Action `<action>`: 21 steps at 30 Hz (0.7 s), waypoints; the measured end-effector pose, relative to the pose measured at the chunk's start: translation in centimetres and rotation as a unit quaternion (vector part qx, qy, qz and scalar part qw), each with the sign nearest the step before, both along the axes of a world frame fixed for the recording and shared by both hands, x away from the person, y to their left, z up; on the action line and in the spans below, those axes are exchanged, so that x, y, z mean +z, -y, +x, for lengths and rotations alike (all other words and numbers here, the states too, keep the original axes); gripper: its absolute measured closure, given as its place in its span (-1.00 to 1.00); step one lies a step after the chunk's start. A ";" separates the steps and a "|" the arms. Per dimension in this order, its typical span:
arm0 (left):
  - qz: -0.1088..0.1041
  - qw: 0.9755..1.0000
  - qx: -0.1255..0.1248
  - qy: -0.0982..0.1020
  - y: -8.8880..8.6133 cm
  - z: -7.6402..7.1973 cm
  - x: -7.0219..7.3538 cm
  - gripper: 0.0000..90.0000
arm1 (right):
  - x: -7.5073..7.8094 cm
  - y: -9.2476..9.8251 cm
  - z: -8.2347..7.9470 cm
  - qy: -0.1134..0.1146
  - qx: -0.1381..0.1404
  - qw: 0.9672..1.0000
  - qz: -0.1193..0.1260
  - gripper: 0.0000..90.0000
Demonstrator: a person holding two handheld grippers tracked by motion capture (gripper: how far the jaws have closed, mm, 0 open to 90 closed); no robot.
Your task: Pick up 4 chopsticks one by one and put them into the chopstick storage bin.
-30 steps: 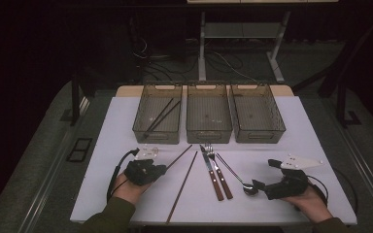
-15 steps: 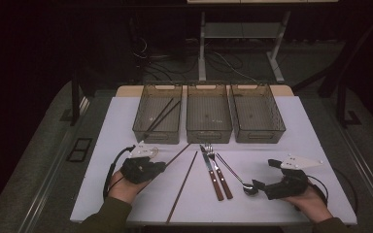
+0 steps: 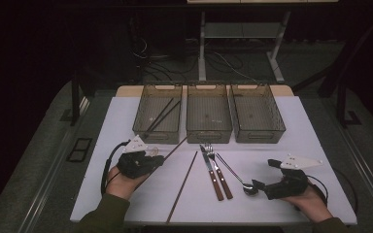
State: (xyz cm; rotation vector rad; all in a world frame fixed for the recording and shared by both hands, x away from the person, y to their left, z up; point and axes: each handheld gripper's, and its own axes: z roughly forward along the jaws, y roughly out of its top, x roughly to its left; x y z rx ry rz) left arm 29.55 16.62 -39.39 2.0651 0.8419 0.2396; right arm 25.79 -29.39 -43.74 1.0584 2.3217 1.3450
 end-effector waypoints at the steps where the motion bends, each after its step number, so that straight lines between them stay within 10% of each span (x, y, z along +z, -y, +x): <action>1: -0.004 1.000 0.002 0.000 0.0 0.1 0.0 0.89 | 0.0 0.0 0.0 0.001 0.000 1.000 0.000 -0.98; 21: -0.015 0.999 0.019 0.024 -0.3 3.9 1.9 0.89 | 0.0 0.0 0.0 0.000 -0.001 1.000 0.003 -0.98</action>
